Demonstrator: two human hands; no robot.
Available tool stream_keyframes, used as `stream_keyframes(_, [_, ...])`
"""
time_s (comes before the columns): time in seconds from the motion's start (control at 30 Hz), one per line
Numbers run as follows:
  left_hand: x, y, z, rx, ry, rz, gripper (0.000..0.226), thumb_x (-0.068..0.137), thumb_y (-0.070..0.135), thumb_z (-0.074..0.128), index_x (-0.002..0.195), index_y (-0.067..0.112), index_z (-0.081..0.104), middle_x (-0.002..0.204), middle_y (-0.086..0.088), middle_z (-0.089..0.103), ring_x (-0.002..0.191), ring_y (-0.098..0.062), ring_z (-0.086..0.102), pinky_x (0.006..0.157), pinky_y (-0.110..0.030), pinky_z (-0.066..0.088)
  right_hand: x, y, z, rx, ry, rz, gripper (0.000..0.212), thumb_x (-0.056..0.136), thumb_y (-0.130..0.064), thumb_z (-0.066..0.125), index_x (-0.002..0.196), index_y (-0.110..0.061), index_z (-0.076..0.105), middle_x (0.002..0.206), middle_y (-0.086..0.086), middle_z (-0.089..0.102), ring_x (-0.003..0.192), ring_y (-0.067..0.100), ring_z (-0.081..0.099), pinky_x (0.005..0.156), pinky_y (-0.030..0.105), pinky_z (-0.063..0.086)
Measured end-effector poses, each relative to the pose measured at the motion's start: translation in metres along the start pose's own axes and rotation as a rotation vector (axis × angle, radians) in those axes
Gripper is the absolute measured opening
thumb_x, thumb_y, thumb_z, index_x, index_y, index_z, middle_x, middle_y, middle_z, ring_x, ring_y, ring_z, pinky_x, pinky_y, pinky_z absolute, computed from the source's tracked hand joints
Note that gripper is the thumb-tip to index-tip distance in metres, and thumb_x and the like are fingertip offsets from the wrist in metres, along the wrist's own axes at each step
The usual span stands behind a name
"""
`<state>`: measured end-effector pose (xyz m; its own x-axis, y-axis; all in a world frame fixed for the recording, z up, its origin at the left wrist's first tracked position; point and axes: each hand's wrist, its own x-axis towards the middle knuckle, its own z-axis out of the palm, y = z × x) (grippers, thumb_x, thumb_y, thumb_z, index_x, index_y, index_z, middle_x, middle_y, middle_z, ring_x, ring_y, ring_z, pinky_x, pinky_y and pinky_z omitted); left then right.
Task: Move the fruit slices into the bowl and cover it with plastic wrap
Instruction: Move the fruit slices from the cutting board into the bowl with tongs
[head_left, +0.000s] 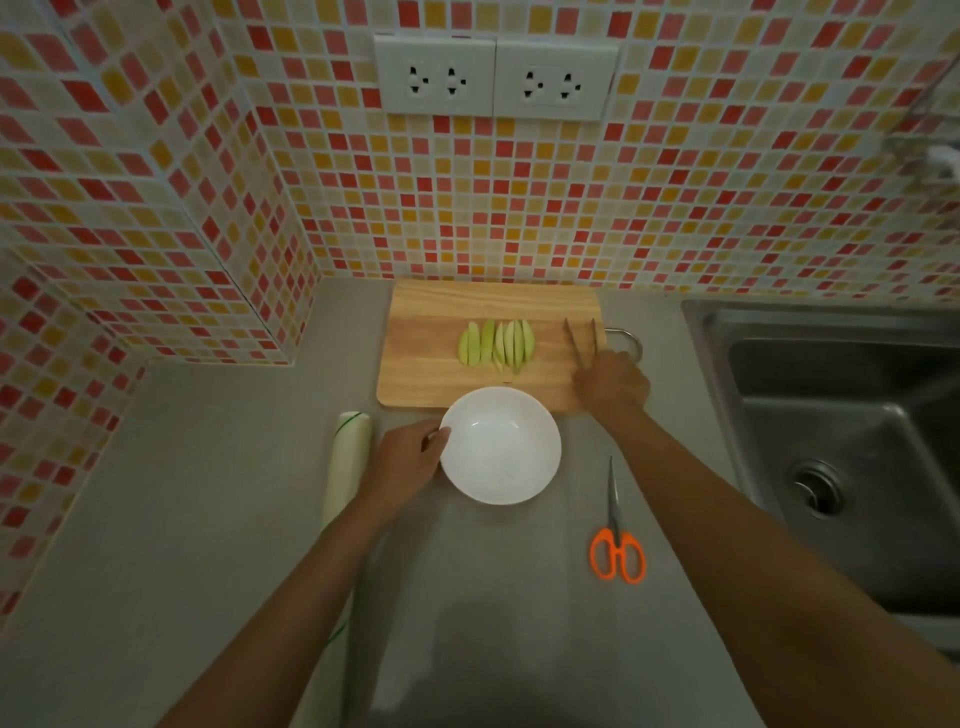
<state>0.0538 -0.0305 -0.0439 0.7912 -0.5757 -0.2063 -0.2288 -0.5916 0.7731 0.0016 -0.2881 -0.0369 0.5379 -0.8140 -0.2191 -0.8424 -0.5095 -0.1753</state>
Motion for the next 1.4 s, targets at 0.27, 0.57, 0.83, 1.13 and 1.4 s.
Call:
stream_keyframes(0.27, [0.0,-0.001,0.002,-0.029,0.025,-0.012,0.031,0.1,0.023,0.044,0.1,0.007,0.07,0.088,-0.015,0.071,0.072,-0.022,0.056,0.076,-0.04,0.05,-0.013,-0.012,-0.006,0.269,0.024,-0.082,0.022,0.091,-0.016,0.053,0.096,0.002,0.064,0.103,0.019,0.067,0.095,0.035,0.064,0.065,0.03,0.04])
stream_keyframes(0.57, [-0.003,0.003,-0.001,-0.049,0.009,-0.007,0.037,0.101,0.022,0.041,0.089,-0.002,0.066,0.073,-0.023,0.067,0.067,-0.03,0.058,0.078,-0.046,0.051,-0.04,-0.038,-0.016,0.177,0.022,-0.182,0.011,0.085,-0.011,0.06,0.086,-0.001,0.064,0.093,0.014,0.068,0.085,0.03,0.064,0.056,0.028,0.035])
stream_keyframes(0.83, [-0.003,0.002,-0.002,-0.038,-0.001,-0.001,0.037,0.101,0.025,0.04,0.088,0.001,0.066,0.074,-0.019,0.067,0.067,-0.027,0.057,0.077,-0.045,0.051,-0.035,-0.054,-0.009,0.184,0.02,-0.167,0.009,0.085,-0.002,0.054,0.087,-0.002,0.063,0.095,0.013,0.067,0.091,0.031,0.063,0.061,0.029,0.036])
stream_keyframes(1.13, [-0.002,0.001,-0.003,-0.05,-0.013,-0.007,0.035,0.1,0.022,0.041,0.089,-0.001,0.065,0.079,-0.018,0.067,0.074,-0.034,0.061,0.079,-0.045,0.05,-0.115,-0.009,-0.022,0.546,0.041,-0.152,0.023,0.076,-0.013,0.061,0.059,0.003,0.056,0.053,0.006,0.048,0.051,0.015,0.041,0.047,0.026,0.026])
stream_keyframes(1.4, [0.0,0.002,-0.003,-0.015,-0.013,-0.011,0.032,0.099,0.018,0.042,0.087,0.0,0.065,0.071,-0.012,0.063,0.069,-0.027,0.057,0.076,-0.042,0.049,-0.174,0.006,-0.009,0.252,-0.086,-0.203,0.022,0.081,-0.027,0.06,0.079,-0.005,0.066,0.075,0.011,0.068,0.068,0.025,0.061,0.058,0.03,0.042])
